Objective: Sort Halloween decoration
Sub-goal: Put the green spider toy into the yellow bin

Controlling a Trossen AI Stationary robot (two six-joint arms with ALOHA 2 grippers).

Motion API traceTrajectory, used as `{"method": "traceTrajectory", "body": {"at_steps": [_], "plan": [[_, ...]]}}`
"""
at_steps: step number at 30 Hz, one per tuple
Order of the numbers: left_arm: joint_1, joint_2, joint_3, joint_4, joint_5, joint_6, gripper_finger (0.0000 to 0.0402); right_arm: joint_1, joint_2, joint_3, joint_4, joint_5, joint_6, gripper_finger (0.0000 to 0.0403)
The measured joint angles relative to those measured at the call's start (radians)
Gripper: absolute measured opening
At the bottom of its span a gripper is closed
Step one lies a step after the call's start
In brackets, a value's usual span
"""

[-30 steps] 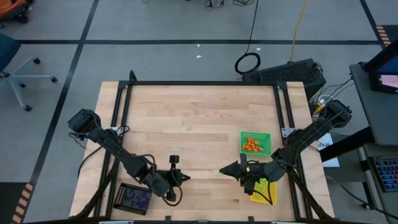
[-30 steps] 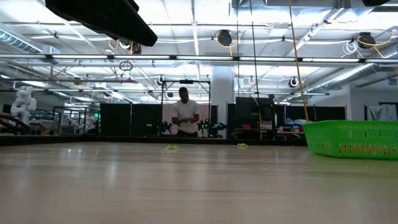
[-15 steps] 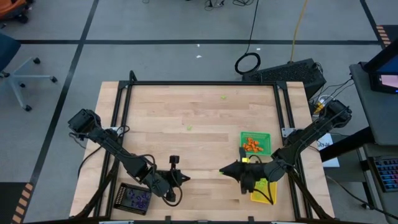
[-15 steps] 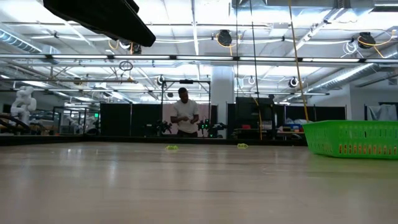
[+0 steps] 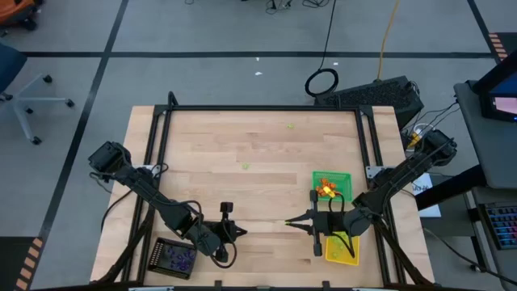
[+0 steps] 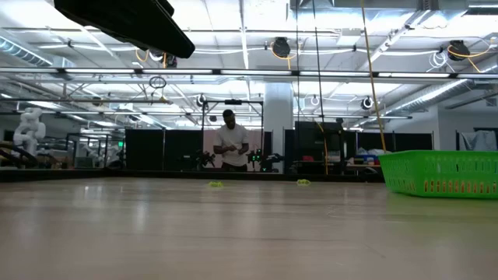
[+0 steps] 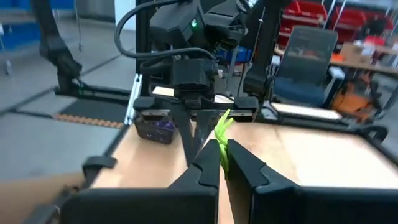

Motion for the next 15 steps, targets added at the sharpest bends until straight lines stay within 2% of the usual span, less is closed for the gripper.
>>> {"method": "traceTrajectory", "body": {"at_steps": [15], "plan": [[0.000, 0.000, 0.000, 0.000, 0.000, 0.001, 0.0008, 0.000, 0.000, 0.000, -0.043, 0.000, 0.264, 0.0000]]}}
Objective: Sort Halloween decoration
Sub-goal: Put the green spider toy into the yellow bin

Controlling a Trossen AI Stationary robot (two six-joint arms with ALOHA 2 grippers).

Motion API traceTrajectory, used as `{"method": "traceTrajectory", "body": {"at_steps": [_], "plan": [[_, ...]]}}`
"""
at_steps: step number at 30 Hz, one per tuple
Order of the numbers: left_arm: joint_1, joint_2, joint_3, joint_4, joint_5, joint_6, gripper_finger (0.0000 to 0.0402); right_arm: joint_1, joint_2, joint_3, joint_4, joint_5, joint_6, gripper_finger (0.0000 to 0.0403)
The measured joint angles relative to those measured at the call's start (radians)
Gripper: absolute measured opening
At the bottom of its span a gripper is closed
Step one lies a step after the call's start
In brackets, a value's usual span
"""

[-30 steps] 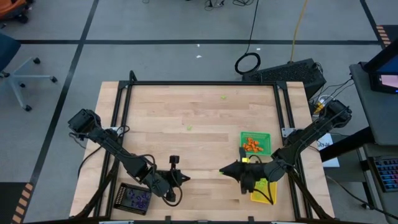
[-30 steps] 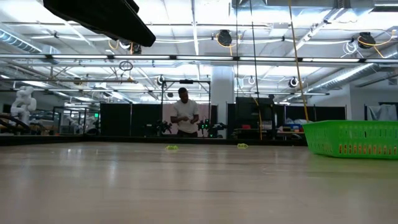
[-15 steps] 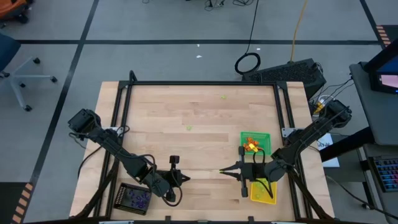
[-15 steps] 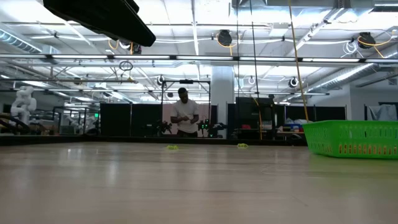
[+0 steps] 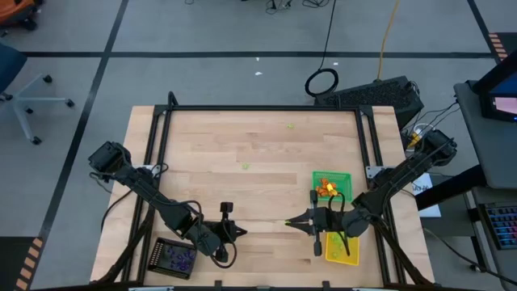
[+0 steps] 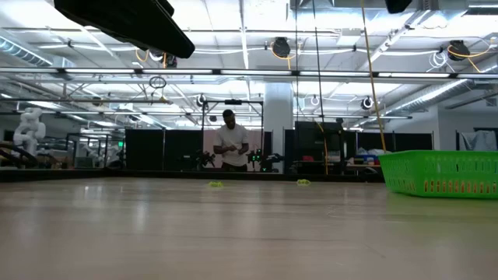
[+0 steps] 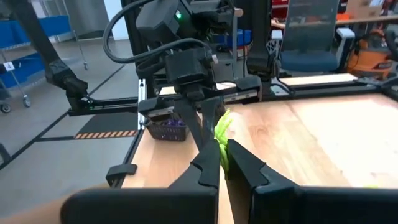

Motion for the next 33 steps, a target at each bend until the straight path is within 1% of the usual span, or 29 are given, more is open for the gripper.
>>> {"method": "traceTrajectory", "body": {"at_steps": [9, 11, 13, 18, 24, 28, 31, 33], "plan": [[0.000, 0.000, 0.000, 0.000, 0.000, 0.000, 0.0008, 0.000, -0.003, 0.000, -0.062, -0.012, 0.100, 0.0000], [0.000, 0.000, 0.000, 0.000, 0.000, 0.000, 0.0008, 0.001, -0.022, 0.000, -0.102, -0.072, 0.110, 0.0000], [0.000, 0.000, 0.000, 0.000, 0.000, 0.000, 0.0008, 0.001, -0.044, 0.000, -0.157, -0.132, 0.166, 0.0000], [0.000, 0.000, 0.000, 0.000, 0.000, 0.000, 0.0008, 0.002, -0.107, 0.000, -0.416, -0.234, 0.376, 0.0000], [0.000, 0.000, 0.000, 0.000, 0.000, -0.002, 0.0008, 0.013, -0.157, 0.000, -0.762, -0.393, 0.657, 0.0000], [0.000, 0.000, 0.000, 0.000, 0.000, -0.002, 0.0008, 0.039, -0.166, 0.000, -0.981, -0.507, 0.837, 0.0000], [0.000, 0.000, 0.000, 0.000, 0.000, -0.003, 0.0008, 0.076, -0.167, 0.001, -1.079, -0.574, 0.943, 0.0000], [0.000, 0.000, 0.000, 0.000, 0.000, -0.003, 0.0008, 0.109, -0.166, 0.011, -1.127, -0.583, 0.993, 0.0000]]}}
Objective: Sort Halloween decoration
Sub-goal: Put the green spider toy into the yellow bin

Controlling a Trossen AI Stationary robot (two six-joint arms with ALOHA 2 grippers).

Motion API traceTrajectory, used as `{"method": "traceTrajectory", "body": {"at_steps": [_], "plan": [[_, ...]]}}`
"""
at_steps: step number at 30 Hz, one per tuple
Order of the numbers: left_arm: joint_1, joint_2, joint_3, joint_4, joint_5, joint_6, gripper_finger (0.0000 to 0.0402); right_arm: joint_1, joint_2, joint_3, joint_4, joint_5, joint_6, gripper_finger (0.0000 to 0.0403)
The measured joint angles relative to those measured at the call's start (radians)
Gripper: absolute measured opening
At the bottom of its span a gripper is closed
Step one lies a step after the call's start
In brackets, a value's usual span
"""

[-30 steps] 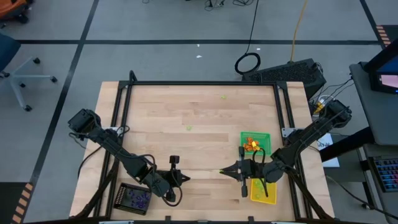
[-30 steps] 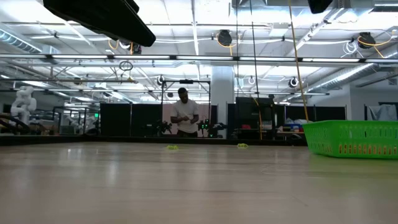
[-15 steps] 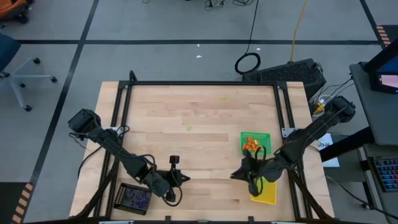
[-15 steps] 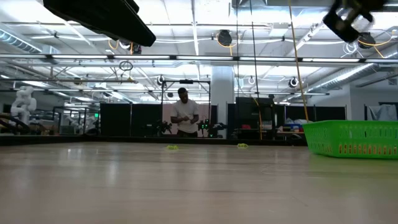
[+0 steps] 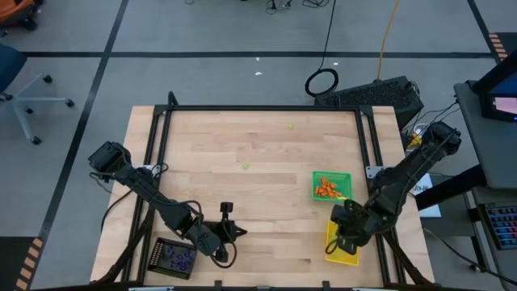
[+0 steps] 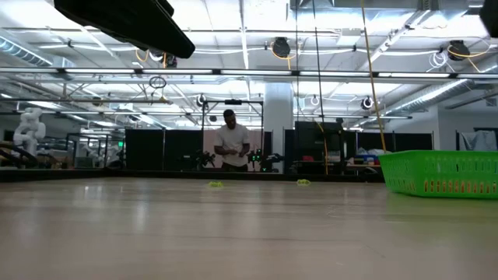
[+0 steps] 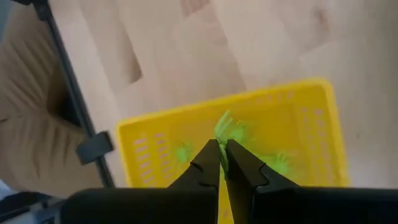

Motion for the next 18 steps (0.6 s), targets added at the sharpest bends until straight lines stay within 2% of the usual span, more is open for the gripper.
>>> {"method": "traceTrajectory", "body": {"at_steps": [9, 18], "plan": [[0.000, 0.000, 0.000, 0.000, -0.008, -0.001, 0.0008, 0.083, 0.000, 0.031, -0.101, 0.004, 0.197, 0.0000], [0.000, 0.000, 0.000, 0.001, -0.009, -0.001, 0.0008, 0.090, 0.072, 0.031, -0.090, -0.048, 0.234, 0.0000]]}}
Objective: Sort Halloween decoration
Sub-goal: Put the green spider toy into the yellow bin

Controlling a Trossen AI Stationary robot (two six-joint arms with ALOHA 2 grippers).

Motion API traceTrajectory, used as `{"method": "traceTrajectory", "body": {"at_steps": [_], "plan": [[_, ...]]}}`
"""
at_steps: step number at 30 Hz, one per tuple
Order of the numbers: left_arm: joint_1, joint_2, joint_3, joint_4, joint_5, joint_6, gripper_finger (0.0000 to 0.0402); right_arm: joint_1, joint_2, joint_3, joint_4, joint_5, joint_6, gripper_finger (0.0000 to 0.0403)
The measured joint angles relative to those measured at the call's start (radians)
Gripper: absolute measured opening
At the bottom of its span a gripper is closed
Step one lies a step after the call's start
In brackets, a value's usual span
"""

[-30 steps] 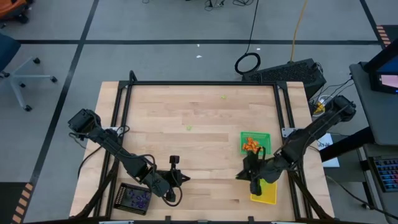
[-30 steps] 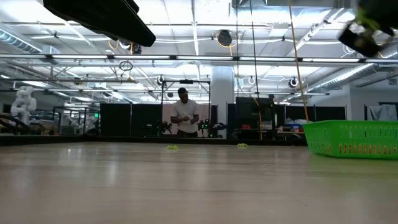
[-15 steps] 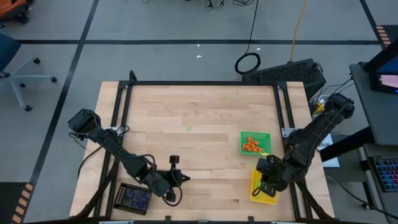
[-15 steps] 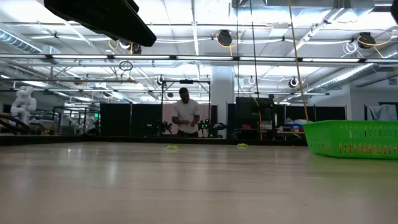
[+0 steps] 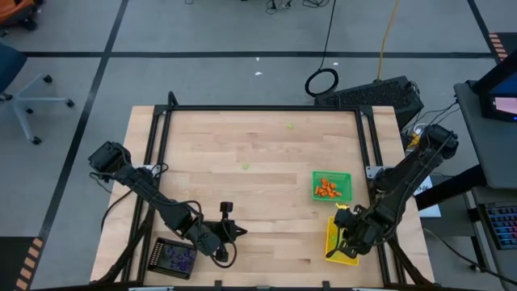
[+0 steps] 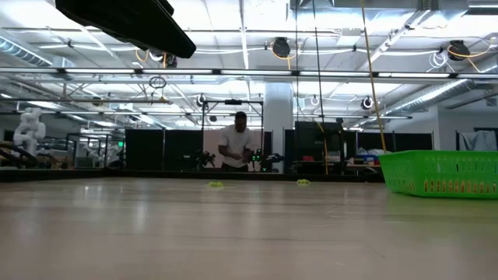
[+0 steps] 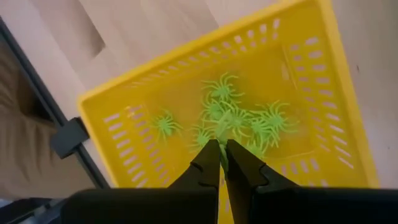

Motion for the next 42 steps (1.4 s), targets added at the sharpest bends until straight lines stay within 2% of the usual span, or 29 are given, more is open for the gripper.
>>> {"method": "traceTrajectory", "body": {"at_steps": [13, 16, 24, 27, 30, 34, 38, 42], "plan": [[0.000, 0.000, 0.000, 0.000, -0.002, 0.000, 0.0008, 0.000, 0.031, 0.000, 0.002, 0.024, -0.007, 0.0003], [0.000, 0.000, 0.000, 0.000, -0.002, 0.000, 0.0008, -0.001, 0.031, 0.000, 0.014, 0.060, -0.006, 0.0026], [0.000, 0.000, 0.000, 0.001, -0.002, 0.000, 0.0008, -0.002, 0.031, 0.000, -0.017, 0.054, -0.002, 0.0120], [0.000, 0.000, 0.000, 0.001, -0.002, 0.000, 0.0008, -0.003, 0.021, 0.006, -0.027, 0.052, -0.011, 0.0134], [0.000, 0.000, 0.000, 0.001, -0.002, 0.000, 0.0008, -0.002, 0.020, 0.076, -0.101, 0.062, -0.007, 0.0135], [0.000, 0.000, 0.000, 0.001, -0.002, 0.000, 0.0008, -0.002, 0.019, 0.213, -0.206, 0.194, -0.058, 0.0128], [0.000, 0.000, 0.000, 0.001, -0.002, 0.000, 0.0008, -0.005, 0.019, 0.322, -0.231, 0.448, -0.150, 0.0125], [0.000, 0.000, 0.000, 0.001, -0.027, 0.054, 0.0008, -0.037, 0.019, 0.359, -0.234, 0.693, -0.203, 0.0125]]}}
